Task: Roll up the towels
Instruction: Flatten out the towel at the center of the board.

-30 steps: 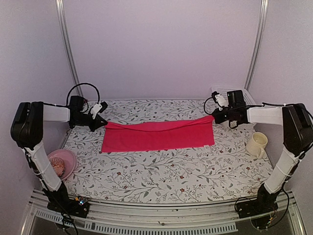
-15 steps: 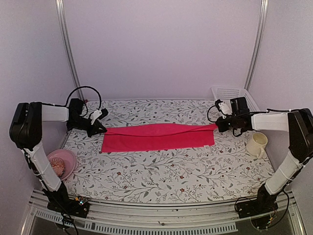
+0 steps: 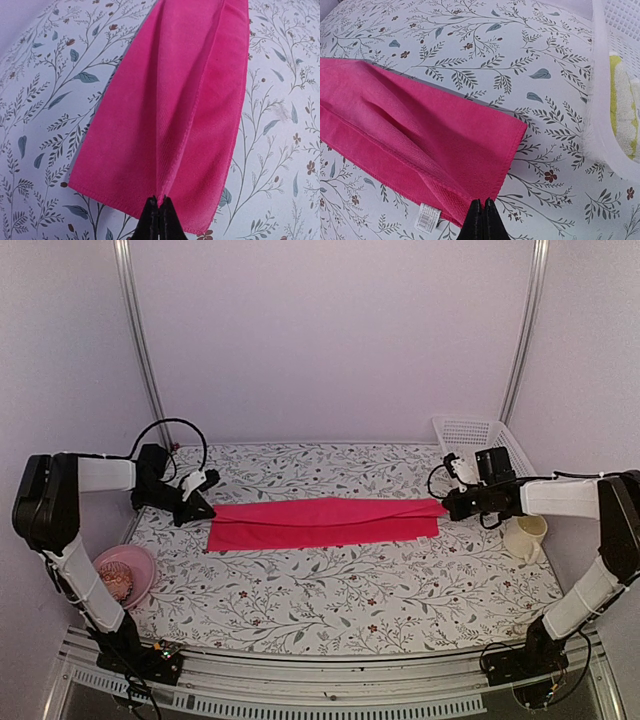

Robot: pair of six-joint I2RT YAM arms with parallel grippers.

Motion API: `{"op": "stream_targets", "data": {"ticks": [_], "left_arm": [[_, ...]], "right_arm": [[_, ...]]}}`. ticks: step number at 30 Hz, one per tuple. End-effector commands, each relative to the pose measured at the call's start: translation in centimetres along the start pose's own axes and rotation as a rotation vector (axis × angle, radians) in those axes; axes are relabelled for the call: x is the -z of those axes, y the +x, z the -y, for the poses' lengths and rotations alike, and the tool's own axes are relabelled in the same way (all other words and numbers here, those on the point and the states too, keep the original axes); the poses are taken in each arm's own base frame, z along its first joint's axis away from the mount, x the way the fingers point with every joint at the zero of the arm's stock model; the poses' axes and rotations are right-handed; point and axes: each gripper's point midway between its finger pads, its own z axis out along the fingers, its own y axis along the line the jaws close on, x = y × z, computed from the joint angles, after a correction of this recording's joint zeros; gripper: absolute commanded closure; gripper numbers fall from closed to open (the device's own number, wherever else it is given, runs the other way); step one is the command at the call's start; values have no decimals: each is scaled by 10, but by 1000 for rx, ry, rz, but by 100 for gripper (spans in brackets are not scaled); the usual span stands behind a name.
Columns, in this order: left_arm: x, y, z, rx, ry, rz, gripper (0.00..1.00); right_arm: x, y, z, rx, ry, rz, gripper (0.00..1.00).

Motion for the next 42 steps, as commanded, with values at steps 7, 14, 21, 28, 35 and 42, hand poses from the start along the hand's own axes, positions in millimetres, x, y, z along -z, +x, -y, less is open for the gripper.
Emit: {"op": "stream_targets", "data": {"ticks": [7, 14, 21, 28, 35, 42], "left_arm": [[5, 11, 11, 0, 16, -14, 100], [11, 13, 7, 7, 5, -10, 100], [8, 21, 14, 9, 46, -39, 100], [3, 24, 25, 6, 98, -46, 100], [0, 27, 31, 0, 125, -61, 100], [-3, 36, 38, 2, 156, -94, 99]], "right_arm": [[15, 11, 3, -38, 30, -5, 98], [17, 15, 10, -47, 72, -21, 98], [6, 30, 7, -50, 48, -71, 98], [-2, 40, -5, -45, -5, -105, 98], [-10, 51, -19, -25, -49, -147, 98], [-12, 53, -18, -27, -41, -155, 98]]}}
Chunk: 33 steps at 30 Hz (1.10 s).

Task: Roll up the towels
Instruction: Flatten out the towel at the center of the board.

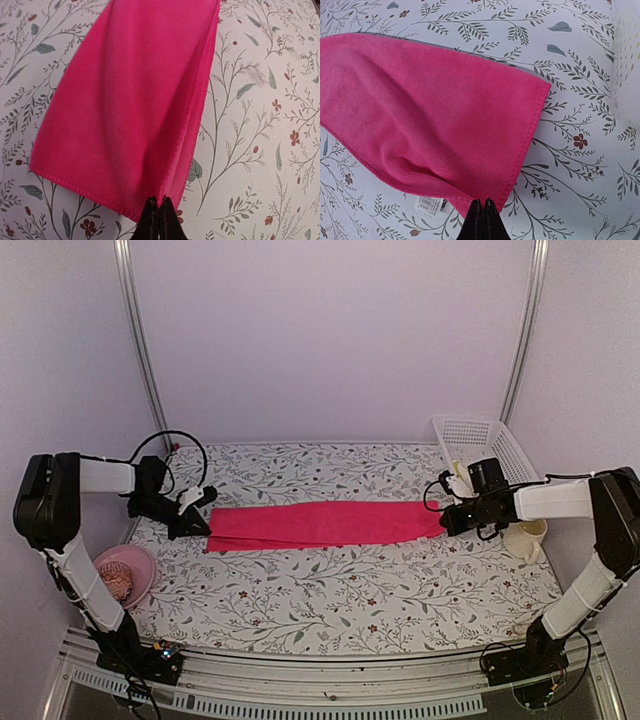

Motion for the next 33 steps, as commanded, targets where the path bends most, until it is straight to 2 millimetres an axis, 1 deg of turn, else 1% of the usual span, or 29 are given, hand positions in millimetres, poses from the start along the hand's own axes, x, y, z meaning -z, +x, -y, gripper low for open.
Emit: {"op": "stream_targets", "data": {"ticks": [1, 4, 7, 9, 11, 14, 16, 18, 20, 21, 23, 26, 28, 30, 32, 33], "left_arm": [[-4, 4, 7, -7, 40, -21, 100], [-3, 4, 7, -7, 38, -22, 100], [-1, 0, 2, -7, 22, -10, 100], [2, -8, -5, -2, 2, 10, 100], [6, -18, -17, 19, -39, 40, 100], [15, -40, -42, 56, -122, 104, 100], [23, -56, -58, 79, -168, 142, 100], [36, -75, -73, 90, -213, 189, 100], [53, -95, -83, 88, -268, 236, 100], [63, -105, -83, 74, -281, 260, 100], [82, -124, -79, 50, -300, 301, 100], [105, -142, -63, 18, -305, 344, 100], [118, -149, -45, -5, -297, 365, 100], [130, -152, -27, -29, -308, 380, 100], [145, -155, -6, -60, -334, 398, 100], [152, -156, 4, -71, -349, 406, 100]], "right_arm": [[-1, 4, -2, 4, -4, -12, 98], [4, -3, 1, 4, 20, 9, 98], [11, -17, 6, 5, 55, 46, 98], [18, -32, 13, 5, 98, 81, 98], [24, -49, 20, 7, 139, 119, 98], [30, -80, 35, 7, 226, 172, 98], [34, -103, 41, 8, 264, 216, 98], [36, -122, 42, 12, 272, 251, 98], [47, -141, 38, 20, 254, 298, 98], [56, -149, 34, 28, 240, 325, 98], [77, -161, 26, 39, 211, 380, 98], [111, -163, 11, 56, 159, 451, 98], [133, -158, -1, 65, 118, 491, 98], [153, -149, -11, 71, 88, 526, 98], [171, -139, -16, 64, 76, 550, 98], [185, -135, -20, 63, 70, 572, 98]]}}
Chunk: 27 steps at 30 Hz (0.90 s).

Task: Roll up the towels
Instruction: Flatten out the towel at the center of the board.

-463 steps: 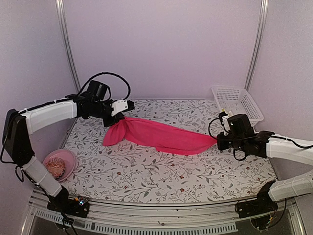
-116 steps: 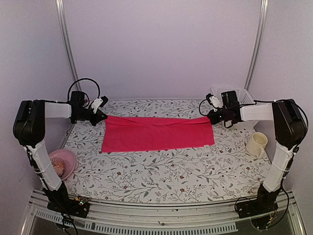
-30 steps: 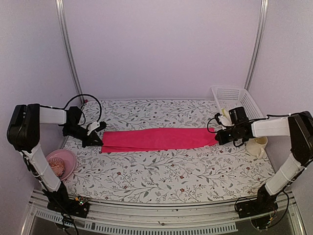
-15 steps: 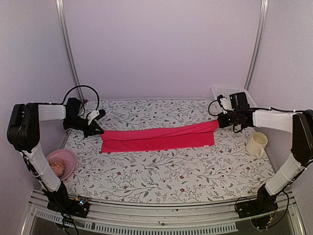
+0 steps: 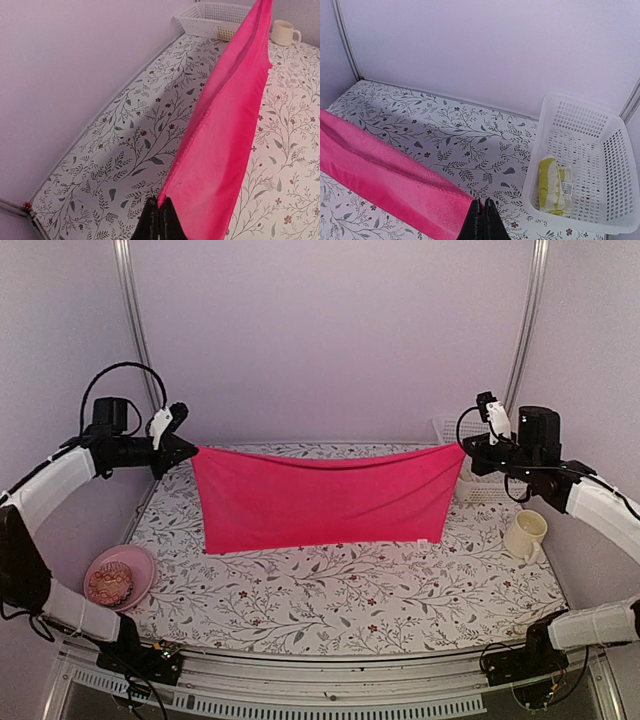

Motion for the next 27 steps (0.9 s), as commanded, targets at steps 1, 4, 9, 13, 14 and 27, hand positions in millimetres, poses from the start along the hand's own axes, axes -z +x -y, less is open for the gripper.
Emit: {"op": "stream_targets", "data": {"ticks": [1, 4, 9, 13, 14, 27], "left_arm": [[36, -19, 38, -24, -3, 52, 100], [63, -35, 53, -50, -55, 93, 100], [101, -71, 62, -49, -142, 176, 100], [85, -60, 45, 21, -156, 148, 100], [77, -51, 38, 44, -165, 124, 100], [-93, 114, -63, 222, -203, -325, 100]], "right_arm": [[50, -8, -16, -17, -61, 77, 98], [78, -12, -19, -33, -62, 113, 98], [101, -32, -15, -54, -39, 169, 98], [78, -36, -8, -83, 3, 132, 98], [67, -33, -2, -83, 42, 112, 98], [-156, 68, 15, 15, 104, -226, 98]]}}
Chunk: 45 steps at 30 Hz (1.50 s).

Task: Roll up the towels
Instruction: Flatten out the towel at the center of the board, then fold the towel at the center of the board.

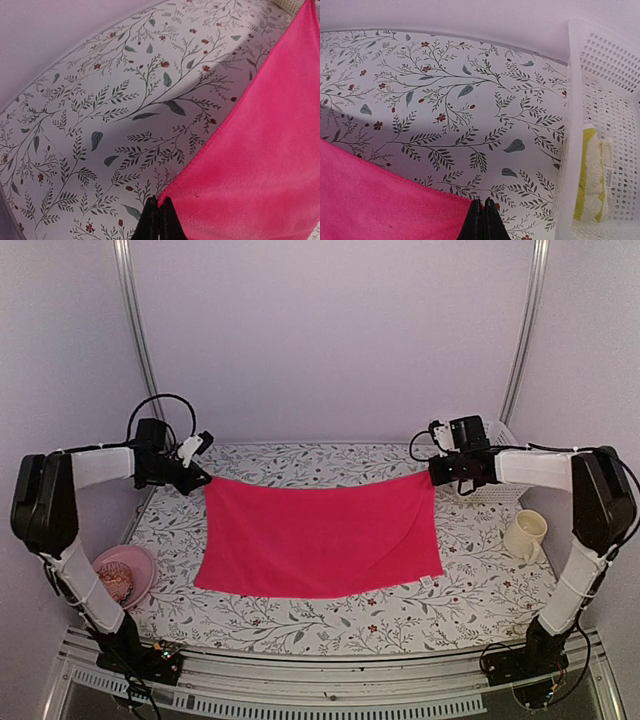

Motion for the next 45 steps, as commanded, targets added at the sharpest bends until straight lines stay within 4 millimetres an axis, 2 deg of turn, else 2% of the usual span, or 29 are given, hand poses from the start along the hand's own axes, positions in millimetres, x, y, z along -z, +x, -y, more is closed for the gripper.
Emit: {"op": "stream_targets", "data": {"ticks": [1, 4, 6, 9, 12, 15, 18, 23, 27, 33, 38, 45], "left_arm": [[-57, 5, -51, -37, -118, -93, 100], [-94, 24, -76, -25, -153, -164, 100], [-107, 25, -88, -30, -185, -174, 100], [-118, 25, -96, -38, -204, -176, 100], [-118, 25, -98, -47, -217, -167, 100], [-114, 24, -94, -66, -210, -155, 100], [-105, 21, -86, -100, -183, -131, 100], [-82, 16, -71, -124, -118, -74, 100], [-58, 8, -58, -152, -72, -8, 100], [-37, 19, -47, -164, -29, 18, 100], [-19, 24, -29, -197, 22, 40, 100], [5, 31, 0, -238, 92, 76, 100]], "right_arm": [[-56, -24, 8, 27, 27, 41, 98], [-91, -24, 13, 30, 28, 25, 98], [-106, -28, 14, 34, 21, 30, 98], [-123, -32, 10, 50, -4, 35, 98], [-128, -38, 6, 67, -29, 46, 98], [-119, -45, 4, 70, -43, 51, 98], [-106, -42, 1, 86, -67, 35, 98], [-83, -19, -10, 116, -140, -27, 98], [-70, -1, -11, 131, -148, -64, 98], [-52, 13, -13, 159, -164, -90, 98], [-32, 21, -15, 167, -181, -96, 98], [-8, 44, -18, 161, -207, -127, 98]]}}
